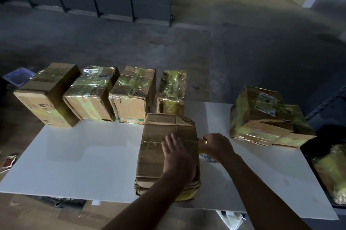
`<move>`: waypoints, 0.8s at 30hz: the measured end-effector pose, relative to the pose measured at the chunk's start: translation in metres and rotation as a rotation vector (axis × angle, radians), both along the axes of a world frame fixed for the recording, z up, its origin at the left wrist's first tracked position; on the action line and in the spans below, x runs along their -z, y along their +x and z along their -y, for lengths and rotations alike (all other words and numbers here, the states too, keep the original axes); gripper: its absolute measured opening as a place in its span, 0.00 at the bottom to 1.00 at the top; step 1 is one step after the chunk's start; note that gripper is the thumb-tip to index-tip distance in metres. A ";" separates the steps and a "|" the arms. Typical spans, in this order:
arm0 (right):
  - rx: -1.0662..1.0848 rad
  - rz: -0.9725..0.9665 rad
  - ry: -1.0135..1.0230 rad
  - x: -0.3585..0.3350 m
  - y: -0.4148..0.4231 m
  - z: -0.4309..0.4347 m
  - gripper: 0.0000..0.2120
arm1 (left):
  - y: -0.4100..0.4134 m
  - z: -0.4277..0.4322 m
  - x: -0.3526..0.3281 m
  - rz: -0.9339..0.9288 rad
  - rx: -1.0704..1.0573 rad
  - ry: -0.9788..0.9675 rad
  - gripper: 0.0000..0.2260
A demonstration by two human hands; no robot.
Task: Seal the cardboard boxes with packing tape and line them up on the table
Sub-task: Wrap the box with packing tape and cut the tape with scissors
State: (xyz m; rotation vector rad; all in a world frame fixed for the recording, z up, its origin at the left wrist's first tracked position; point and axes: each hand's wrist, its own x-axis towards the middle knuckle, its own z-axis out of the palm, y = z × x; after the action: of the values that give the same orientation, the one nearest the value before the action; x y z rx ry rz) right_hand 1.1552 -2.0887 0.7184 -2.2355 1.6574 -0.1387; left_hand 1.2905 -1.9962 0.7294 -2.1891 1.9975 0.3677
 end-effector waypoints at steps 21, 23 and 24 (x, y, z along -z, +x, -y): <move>0.024 -0.022 0.011 -0.003 0.003 -0.003 0.19 | -0.045 0.010 -0.010 -0.099 -0.097 0.059 0.27; 0.035 0.012 0.040 -0.006 0.002 -0.003 0.19 | -0.037 0.006 -0.012 -0.152 -0.092 0.018 0.29; 0.033 0.033 0.064 -0.008 0.002 -0.003 0.19 | -0.032 0.004 -0.014 -0.173 -0.085 0.012 0.31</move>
State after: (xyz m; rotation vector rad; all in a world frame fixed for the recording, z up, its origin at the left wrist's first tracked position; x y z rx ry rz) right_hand 1.1571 -2.0861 0.7267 -2.1483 1.6587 -0.1279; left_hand 1.2588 -2.0002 0.7437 -2.3117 1.9830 0.5984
